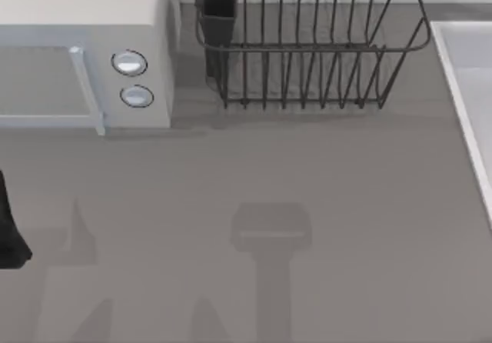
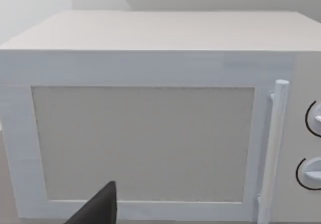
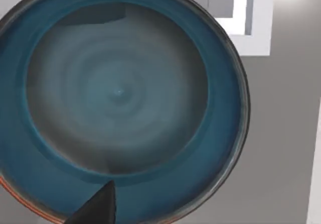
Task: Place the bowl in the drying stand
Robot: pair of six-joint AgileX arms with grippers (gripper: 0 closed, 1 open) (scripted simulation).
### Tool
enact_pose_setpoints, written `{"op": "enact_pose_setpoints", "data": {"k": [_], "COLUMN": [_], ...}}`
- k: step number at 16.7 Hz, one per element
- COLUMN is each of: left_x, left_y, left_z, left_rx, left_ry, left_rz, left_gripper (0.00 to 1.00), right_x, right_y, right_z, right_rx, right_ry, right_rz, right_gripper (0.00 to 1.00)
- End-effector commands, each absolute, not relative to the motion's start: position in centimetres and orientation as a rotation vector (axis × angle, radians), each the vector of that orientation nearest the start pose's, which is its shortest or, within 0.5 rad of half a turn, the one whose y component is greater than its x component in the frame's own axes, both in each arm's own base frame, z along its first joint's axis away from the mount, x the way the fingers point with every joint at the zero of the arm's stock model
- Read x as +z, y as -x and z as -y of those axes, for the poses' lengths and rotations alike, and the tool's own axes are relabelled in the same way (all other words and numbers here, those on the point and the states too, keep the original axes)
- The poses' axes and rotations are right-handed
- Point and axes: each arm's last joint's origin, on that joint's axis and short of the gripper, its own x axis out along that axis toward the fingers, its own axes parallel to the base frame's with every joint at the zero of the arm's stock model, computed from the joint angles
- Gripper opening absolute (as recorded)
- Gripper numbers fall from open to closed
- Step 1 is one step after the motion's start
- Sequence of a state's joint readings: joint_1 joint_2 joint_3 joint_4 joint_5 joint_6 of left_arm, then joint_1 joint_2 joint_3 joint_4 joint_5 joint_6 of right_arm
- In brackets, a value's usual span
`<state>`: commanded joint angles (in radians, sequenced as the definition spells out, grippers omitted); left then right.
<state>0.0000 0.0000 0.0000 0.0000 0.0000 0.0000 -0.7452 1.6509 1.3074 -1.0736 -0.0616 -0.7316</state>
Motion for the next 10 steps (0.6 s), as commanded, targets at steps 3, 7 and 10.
{"op": "enact_pose_setpoints", "data": {"k": [3, 7, 10], "left_x": [16.0, 16.0, 16.0], "left_y": [-10.6, -10.6, -10.6], "left_z": [0.1, 0.1, 0.1], "left_rx": [0.0, 0.0, 0.0], "left_ry": [0.0, 0.0, 0.0], "left_rz": [0.0, 0.0, 0.0], "left_gripper": [1.0, 1.0, 1.0], "right_x": [23.3, 23.2, 23.1], "right_y": [-23.6, -23.6, -23.7], "right_z": [23.0, 23.3, 23.2], "right_rx": [-0.012, -0.006, -0.005], "right_ry": [0.001, -0.005, -0.001], "right_rz": [-1.463, -1.469, -1.469], "right_gripper": [1.0, 1.0, 1.0]}}
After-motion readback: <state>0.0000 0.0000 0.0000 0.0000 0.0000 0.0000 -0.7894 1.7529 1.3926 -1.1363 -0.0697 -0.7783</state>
